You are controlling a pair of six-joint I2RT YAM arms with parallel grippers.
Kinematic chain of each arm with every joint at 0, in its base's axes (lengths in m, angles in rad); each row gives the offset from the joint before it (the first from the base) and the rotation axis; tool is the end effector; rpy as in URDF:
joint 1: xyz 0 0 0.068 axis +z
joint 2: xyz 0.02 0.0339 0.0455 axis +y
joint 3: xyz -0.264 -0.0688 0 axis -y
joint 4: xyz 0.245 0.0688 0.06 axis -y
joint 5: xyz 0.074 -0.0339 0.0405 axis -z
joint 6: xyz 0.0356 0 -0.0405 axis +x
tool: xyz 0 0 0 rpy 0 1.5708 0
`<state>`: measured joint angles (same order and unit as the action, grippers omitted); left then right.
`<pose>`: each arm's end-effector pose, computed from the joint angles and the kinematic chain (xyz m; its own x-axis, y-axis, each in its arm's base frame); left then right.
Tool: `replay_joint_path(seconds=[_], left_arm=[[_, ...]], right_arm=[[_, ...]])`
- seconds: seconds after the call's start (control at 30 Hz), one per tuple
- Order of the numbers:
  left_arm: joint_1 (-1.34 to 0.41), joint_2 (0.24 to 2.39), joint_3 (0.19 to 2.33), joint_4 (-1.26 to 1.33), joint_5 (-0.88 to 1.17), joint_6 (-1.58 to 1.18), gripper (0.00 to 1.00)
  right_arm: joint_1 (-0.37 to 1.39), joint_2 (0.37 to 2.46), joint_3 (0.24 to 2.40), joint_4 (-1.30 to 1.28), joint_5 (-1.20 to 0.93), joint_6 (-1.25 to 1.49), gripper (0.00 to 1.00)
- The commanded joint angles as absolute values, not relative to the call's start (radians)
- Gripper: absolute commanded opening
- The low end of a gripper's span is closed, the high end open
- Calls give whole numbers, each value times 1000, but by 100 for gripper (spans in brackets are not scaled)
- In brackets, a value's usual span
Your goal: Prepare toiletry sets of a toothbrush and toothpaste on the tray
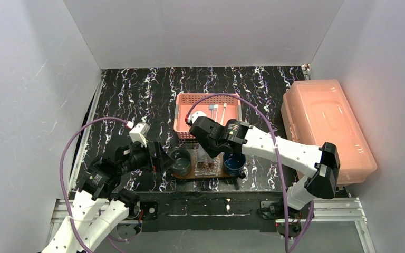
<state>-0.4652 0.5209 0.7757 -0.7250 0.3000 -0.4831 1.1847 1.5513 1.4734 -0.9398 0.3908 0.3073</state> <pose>0.0929 -0.0584 0.3158 -0.6670 -0.1617 -0.7273 0.3999 0.7459 -0.5327 0.1330 0.2913 0.3272 -0.5417 -0.5899 -0.5988 -0.6477 0.7470 -0.1500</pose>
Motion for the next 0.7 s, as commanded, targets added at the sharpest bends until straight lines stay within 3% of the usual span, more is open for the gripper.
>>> replay_joint_path(seconds=[0.0,0.5,0.67], left_arm=[[-467,529,767,-715,316,-474,98],[-466,532,767,-713,319,-472,98],[-466,534,767,-714,321,-472,98]], right_arm=[[1184,1557,1461,-894,402,308,3],[1185,1541,1491,-889,432,312,30],[1184,1514,1522,-897,456,313,33]])
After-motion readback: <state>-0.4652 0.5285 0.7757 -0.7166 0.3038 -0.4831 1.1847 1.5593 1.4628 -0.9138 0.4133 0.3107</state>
